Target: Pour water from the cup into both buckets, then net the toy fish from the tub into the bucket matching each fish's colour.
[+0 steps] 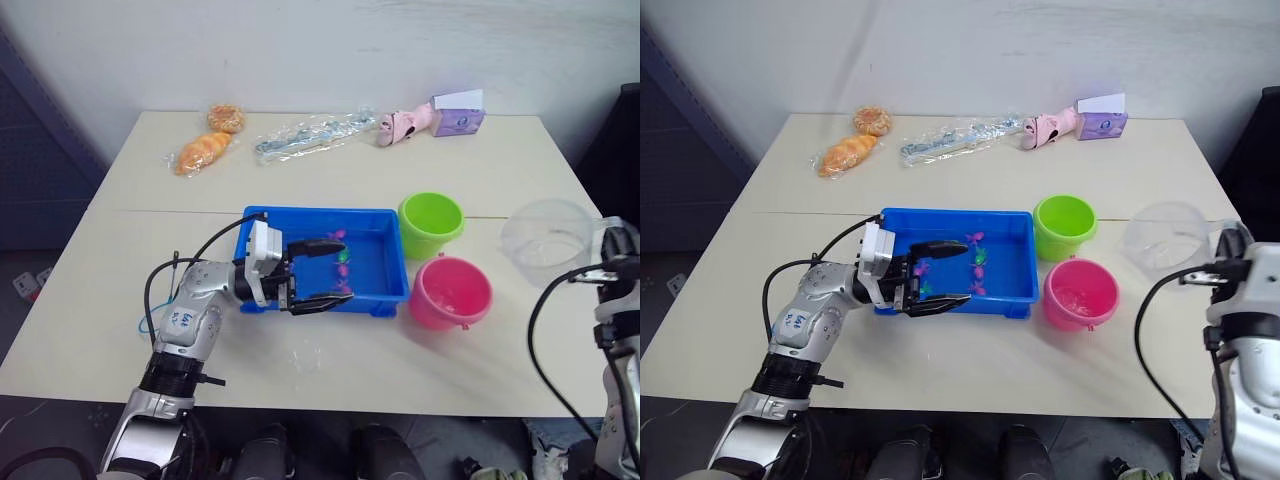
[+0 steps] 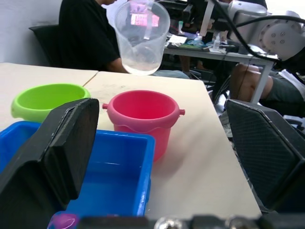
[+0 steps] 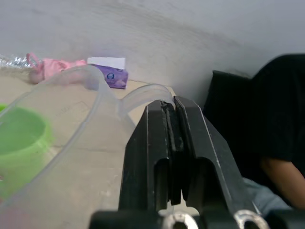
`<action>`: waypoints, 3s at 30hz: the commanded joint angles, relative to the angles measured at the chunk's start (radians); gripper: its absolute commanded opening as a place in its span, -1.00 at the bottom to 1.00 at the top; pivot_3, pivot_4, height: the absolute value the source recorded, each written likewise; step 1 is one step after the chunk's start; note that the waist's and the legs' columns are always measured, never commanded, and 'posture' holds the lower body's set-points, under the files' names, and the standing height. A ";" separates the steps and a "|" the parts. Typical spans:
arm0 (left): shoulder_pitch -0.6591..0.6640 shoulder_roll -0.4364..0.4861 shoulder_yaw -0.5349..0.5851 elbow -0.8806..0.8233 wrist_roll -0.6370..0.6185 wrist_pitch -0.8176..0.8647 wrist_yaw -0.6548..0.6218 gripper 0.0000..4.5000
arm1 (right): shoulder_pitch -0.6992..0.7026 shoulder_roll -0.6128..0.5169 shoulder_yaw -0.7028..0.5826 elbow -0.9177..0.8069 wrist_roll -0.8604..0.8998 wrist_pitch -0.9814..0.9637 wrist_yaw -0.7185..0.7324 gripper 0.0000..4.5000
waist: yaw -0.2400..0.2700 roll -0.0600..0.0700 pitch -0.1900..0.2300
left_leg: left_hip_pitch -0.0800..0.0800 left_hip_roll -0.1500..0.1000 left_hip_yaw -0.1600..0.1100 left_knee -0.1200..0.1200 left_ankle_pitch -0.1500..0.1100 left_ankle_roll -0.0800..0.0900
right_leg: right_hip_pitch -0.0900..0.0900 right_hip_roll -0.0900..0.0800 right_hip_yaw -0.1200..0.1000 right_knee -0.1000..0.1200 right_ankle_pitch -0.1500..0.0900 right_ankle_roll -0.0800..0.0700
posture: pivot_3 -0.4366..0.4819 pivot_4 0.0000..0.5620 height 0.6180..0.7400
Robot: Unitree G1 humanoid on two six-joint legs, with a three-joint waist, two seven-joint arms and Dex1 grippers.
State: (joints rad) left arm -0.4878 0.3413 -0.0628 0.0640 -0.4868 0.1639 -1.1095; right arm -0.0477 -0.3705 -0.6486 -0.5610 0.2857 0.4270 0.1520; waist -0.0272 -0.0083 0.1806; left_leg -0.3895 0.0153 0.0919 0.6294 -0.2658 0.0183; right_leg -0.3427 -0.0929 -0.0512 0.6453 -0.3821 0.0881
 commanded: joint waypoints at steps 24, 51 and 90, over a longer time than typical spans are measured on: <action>-0.046 -0.024 0.089 0.014 0.023 0.000 0.188 1.00 | -0.472 -0.310 0.484 0.526 -0.422 -0.144 -0.065 -0.98 | 0.001 -0.001 0.000 | -0.002 0.000 0.001 0.000 0.001 0.000 | -0.002 0.000 -0.001 -0.001 0.000 0.000 | -0.05 -0.47 1.00; -0.023 -0.041 0.072 -0.005 0.048 -0.042 0.232 1.00 | -0.511 -0.383 0.683 0.675 -0.856 -0.472 -0.175 -0.98 | -0.001 -0.001 0.001 | -0.002 0.000 0.001 0.000 0.001 0.000 | -0.002 -0.001 -0.002 0.000 0.000 0.000 | -0.05 -0.47 1.00; -0.063 0.057 0.017 -0.065 -0.094 0.155 -0.062 1.00 | -0.156 0.243 -0.156 0.067 0.138 0.236 -0.276 -0.98 | -0.004 0.000 0.000 | -0.003 0.000 0.000 -0.001 0.001 0.000 | -0.002 0.000 -0.001 0.000 0.000 0.000 | -0.05 -0.47 1.00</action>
State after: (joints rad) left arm -0.5408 0.3914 -0.0398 0.0411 -0.5545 0.3059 -1.1467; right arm -0.2118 -0.1400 -0.8236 -0.4551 0.4045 0.7192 -0.1311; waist -0.0312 -0.0085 0.1809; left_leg -0.3912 0.0151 0.0926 0.6273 -0.2642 0.0179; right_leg -0.3450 -0.0926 -0.0511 0.6455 -0.3821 0.0882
